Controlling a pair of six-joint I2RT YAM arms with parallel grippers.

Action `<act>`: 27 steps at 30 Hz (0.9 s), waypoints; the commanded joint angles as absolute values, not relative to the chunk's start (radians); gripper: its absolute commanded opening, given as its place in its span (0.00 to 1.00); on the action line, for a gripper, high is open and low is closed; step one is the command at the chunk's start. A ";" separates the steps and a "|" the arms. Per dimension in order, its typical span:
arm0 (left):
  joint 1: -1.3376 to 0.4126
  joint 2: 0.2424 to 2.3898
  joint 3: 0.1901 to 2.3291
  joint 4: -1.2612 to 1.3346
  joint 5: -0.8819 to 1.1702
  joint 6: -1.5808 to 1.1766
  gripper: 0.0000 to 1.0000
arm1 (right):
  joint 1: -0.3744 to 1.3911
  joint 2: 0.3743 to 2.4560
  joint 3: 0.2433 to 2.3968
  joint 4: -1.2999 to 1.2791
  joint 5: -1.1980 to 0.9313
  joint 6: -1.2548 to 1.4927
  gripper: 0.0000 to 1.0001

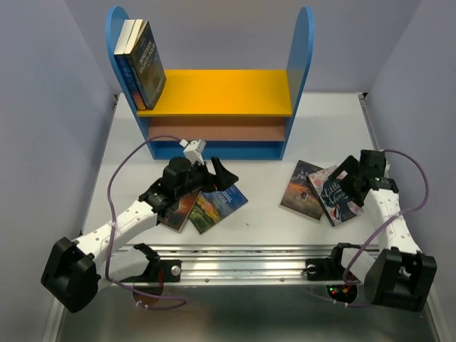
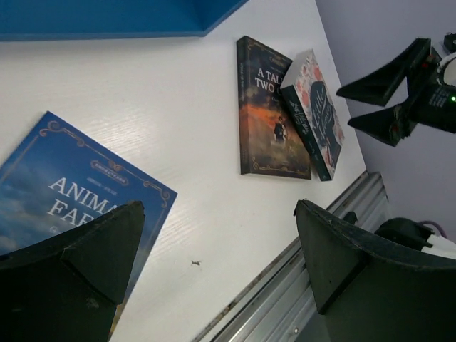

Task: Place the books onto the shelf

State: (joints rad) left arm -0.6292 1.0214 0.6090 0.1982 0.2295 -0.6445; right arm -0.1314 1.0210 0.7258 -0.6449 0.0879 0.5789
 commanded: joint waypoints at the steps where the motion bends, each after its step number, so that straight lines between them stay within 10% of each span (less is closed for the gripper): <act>1: -0.692 1.081 0.621 0.397 0.259 -0.700 0.99 | -0.311 1.084 0.723 -0.426 -0.115 0.587 1.00; 13: -0.874 1.540 0.921 0.503 0.388 -0.681 0.99 | -0.515 1.479 0.815 -0.180 -0.391 0.511 1.00; 27: -0.923 1.726 1.022 0.520 0.420 -0.678 0.99 | -0.479 1.312 0.609 -0.138 -0.572 0.551 1.00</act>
